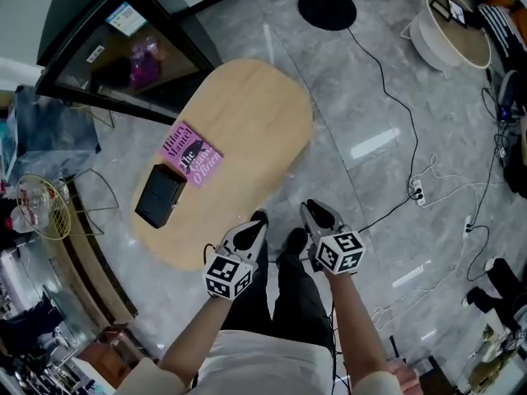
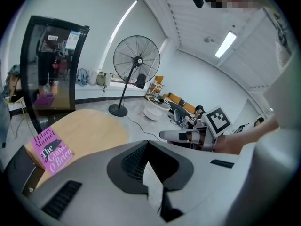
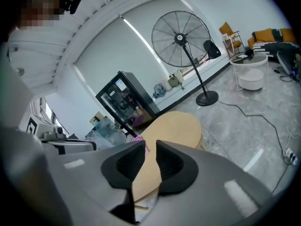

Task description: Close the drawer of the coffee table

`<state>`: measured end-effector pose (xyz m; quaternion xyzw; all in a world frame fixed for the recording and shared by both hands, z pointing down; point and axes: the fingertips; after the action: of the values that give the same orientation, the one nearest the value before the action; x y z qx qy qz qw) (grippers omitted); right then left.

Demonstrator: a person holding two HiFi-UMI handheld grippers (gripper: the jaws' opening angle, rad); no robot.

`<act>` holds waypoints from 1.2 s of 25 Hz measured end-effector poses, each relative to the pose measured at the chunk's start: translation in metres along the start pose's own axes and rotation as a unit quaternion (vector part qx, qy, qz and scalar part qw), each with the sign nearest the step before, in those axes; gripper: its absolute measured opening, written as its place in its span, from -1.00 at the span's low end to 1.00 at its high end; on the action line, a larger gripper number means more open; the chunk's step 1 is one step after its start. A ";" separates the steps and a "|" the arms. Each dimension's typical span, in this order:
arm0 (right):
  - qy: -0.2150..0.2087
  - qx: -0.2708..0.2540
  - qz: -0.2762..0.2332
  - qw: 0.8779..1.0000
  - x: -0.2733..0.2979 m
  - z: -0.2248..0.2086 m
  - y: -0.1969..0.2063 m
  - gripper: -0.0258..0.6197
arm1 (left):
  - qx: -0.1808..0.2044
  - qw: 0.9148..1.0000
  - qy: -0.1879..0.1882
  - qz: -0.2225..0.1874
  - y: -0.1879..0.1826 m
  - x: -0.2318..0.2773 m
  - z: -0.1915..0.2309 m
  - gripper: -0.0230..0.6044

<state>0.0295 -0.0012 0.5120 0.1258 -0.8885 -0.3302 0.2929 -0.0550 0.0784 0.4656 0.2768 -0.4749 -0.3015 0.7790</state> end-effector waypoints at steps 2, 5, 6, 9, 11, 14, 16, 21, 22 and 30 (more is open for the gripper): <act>0.001 -0.014 -0.004 1.000 -0.021 0.015 -0.021 -0.68 | 0.009 1.000 0.003 -0.004 -0.017 -0.013 -0.015 -0.90; 0.003 -0.041 -0.013 0.999 -0.042 0.035 -0.054 -0.75 | 0.032 0.999 0.011 -0.012 -0.047 -0.029 -0.030 -0.90; 0.004 -0.047 -0.013 0.999 -0.050 0.043 -0.062 -0.76 | 0.039 0.999 0.014 -0.014 -0.054 -0.036 -0.036 -0.90; 0.004 -0.065 -0.013 0.998 -0.081 0.066 -0.084 -0.79 | 0.067 0.997 0.027 -0.011 -0.067 -0.057 -0.059 -0.90; 0.008 -0.083 -0.021 0.996 -0.098 0.077 -0.105 -0.85 | 0.090 0.995 0.040 -0.013 -0.079 -0.067 -0.074 -0.90; 0.012 -0.108 -0.039 0.993 -0.118 0.091 -0.138 -0.87 | 0.110 0.992 0.055 -0.024 -0.101 -0.079 -0.091 -0.90; 0.011 -0.122 -0.051 0.991 -0.131 0.102 -0.158 -0.87 | 0.109 0.992 0.061 -0.034 -0.118 -0.088 -0.100 -0.90; 0.008 -0.139 -0.080 0.987 -0.158 0.137 -0.205 -0.89 | 0.123 0.988 0.080 -0.056 -0.173 -0.112 -0.119 -0.90; 0.008 -0.141 -0.086 0.986 -0.165 0.144 -0.210 -0.89 | 0.133 0.986 0.084 -0.059 -0.181 -0.118 -0.124 -0.90; 0.041 -0.164 -0.147 0.975 -0.228 0.179 -0.257 -0.89 | 0.162 0.974 0.113 -0.111 -0.251 -0.157 -0.156 -0.90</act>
<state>0.1109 -0.0074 0.1335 0.2184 -0.7816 -0.5050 0.2939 -0.0236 0.0492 0.1334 0.4829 -0.3927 -0.2722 0.7338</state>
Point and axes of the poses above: the fingertips, and each gripper's own axes: x forward along the fingers, z to its left, y out of its underside, and after that the axes turned 4 degrees about -z, right-handed
